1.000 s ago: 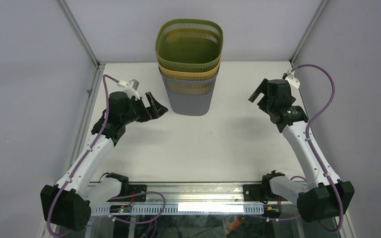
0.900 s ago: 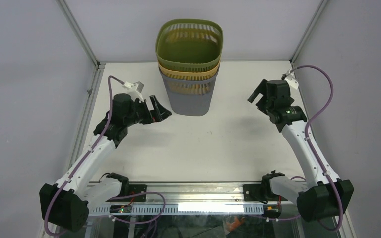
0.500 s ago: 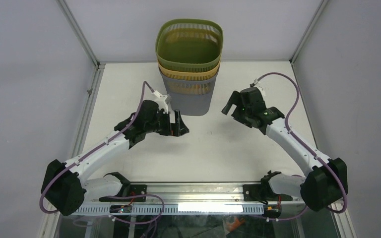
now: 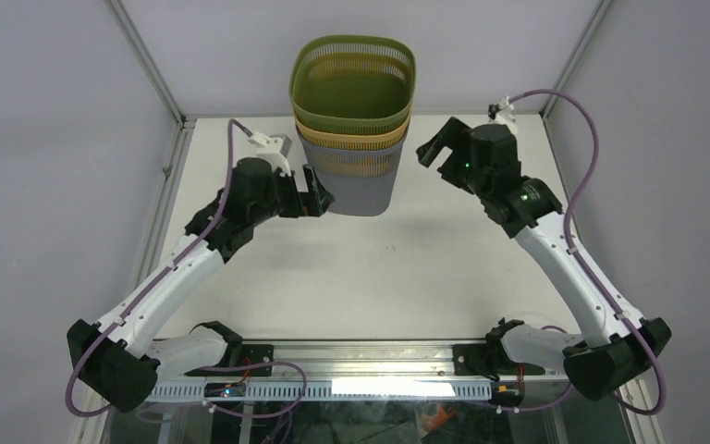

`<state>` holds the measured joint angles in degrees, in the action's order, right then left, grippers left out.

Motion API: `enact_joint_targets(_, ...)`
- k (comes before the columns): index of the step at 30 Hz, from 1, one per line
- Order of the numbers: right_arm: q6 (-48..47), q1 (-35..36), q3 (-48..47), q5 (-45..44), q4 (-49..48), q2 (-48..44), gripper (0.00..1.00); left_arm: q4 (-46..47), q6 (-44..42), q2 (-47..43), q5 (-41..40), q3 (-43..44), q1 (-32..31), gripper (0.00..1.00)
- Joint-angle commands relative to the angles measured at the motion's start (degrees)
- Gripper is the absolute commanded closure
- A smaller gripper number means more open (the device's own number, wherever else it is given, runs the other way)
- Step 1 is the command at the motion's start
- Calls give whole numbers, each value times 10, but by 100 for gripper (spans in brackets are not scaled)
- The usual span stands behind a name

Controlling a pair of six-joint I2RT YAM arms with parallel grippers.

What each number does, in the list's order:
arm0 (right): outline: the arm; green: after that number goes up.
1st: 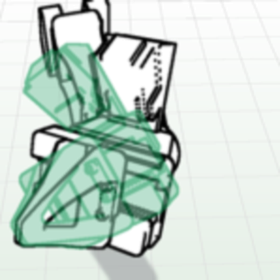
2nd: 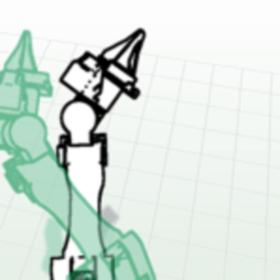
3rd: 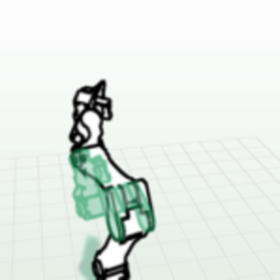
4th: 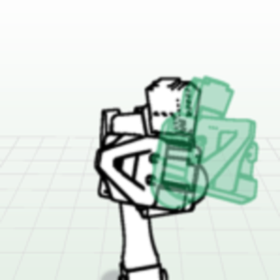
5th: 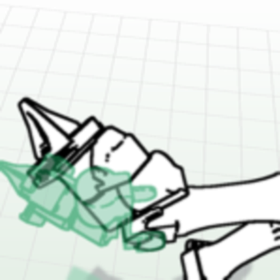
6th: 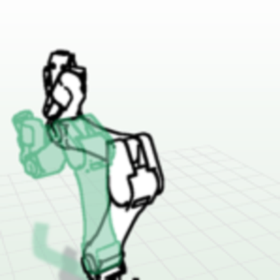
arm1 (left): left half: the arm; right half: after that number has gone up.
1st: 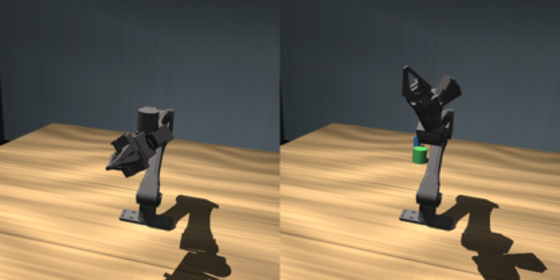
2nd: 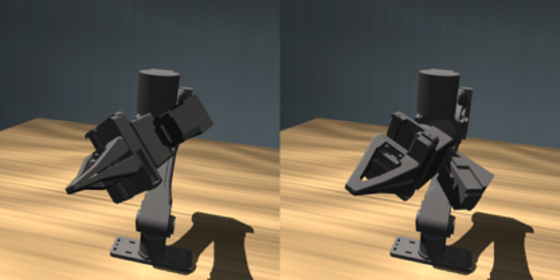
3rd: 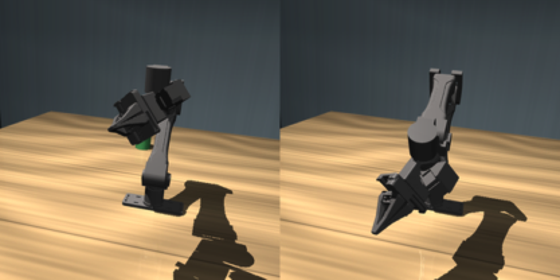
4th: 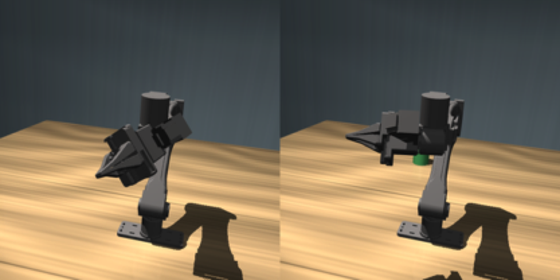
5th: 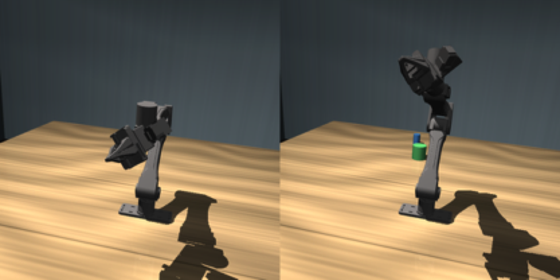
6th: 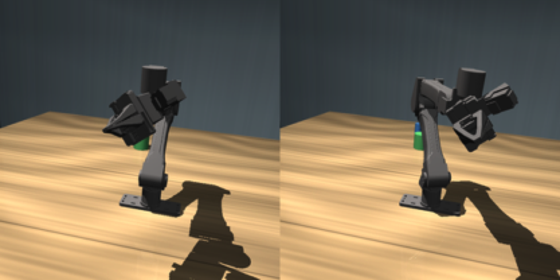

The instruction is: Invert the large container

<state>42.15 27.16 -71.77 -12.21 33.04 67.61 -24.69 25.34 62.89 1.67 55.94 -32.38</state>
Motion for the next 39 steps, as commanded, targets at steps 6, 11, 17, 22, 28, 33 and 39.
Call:
enact_joint_targets(6, -46, 0, -155, -31, -83, 5, 9, -8, -33, -22, 27, 170, 77, 1)
enact_joint_targets(11, -39, -2, -268, 4, -78, 93, 10, -8, -53, -2, 20, 244, 77, 1)
enact_joint_targets(17, -34, -3, -386, 17, -29, 198, 14, -1, -67, 1, 39, 280, 77, 1)
enact_joint_targets(22, -24, -9, -442, 37, 10, 263, 35, 13, -79, -3, 53, 282, 77, 1)
enact_joint_targets(28, -19, -10, -432, 51, -1, 265, 44, 17, -89, -8, 66, 283, 78, 1)
enact_joint_targets(33, -6, -11, -408, 72, -28, 261, 69, 17, -87, 5, 79, 276, 77, 1)
enact_joint_targets(39, 30, -2, -390, 104, -61, 259, 82, 19, -88, 30, 106, 319, 78, 1)
